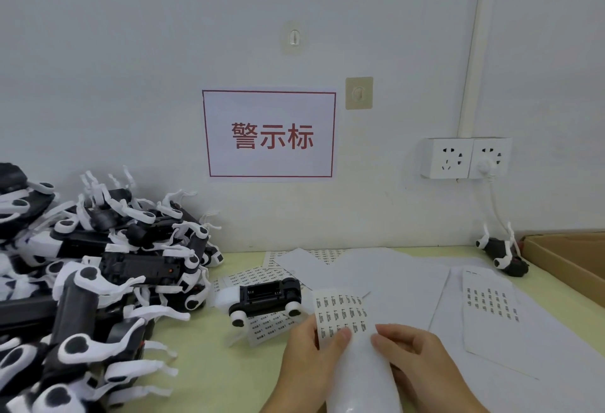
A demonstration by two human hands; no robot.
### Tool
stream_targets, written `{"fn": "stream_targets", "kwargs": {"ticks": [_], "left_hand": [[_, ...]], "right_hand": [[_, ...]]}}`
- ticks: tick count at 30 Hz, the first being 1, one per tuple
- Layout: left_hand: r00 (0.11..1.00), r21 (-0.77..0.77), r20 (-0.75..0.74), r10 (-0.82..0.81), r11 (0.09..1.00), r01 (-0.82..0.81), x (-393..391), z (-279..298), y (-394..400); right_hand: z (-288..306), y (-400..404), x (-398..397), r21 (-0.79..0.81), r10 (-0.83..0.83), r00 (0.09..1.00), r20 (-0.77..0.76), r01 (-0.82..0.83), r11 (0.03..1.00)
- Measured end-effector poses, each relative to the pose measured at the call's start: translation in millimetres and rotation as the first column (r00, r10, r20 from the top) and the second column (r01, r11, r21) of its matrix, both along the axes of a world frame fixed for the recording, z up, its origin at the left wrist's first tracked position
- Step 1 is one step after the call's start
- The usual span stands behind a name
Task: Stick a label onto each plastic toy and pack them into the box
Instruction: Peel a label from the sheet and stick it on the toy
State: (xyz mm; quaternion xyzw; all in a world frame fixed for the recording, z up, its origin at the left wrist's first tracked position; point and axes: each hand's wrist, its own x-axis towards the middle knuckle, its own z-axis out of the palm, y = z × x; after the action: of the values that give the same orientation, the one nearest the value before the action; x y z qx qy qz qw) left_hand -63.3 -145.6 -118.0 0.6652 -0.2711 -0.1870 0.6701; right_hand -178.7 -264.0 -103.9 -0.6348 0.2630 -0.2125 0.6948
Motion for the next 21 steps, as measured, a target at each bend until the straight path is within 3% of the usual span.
{"fn": "stream_targets", "kwargs": {"ticks": [10,17,21], "left_hand": [[1.0,0.01,-0.004,0.023,1.0,-0.023,-12.4,9.5,3.3],[0.994,0.042,0.101,0.048,0.998,-0.053,-12.5,37.8,11.9],[0.998,0.066,0.07,0.006,0.998,-0.011,-11.1,40.8,15.9]], "right_hand": [[12.4,2.6,9.0,-0.145,0.02,0.983,-0.185,-0.047,0.988],[10.4,23.4,10.5,-0.045,-0.031,1.0,0.004,0.031,0.999],[6.1,21.4,4.3,-0.075,0.014,0.998,0.053,-0.01,0.997]]}}
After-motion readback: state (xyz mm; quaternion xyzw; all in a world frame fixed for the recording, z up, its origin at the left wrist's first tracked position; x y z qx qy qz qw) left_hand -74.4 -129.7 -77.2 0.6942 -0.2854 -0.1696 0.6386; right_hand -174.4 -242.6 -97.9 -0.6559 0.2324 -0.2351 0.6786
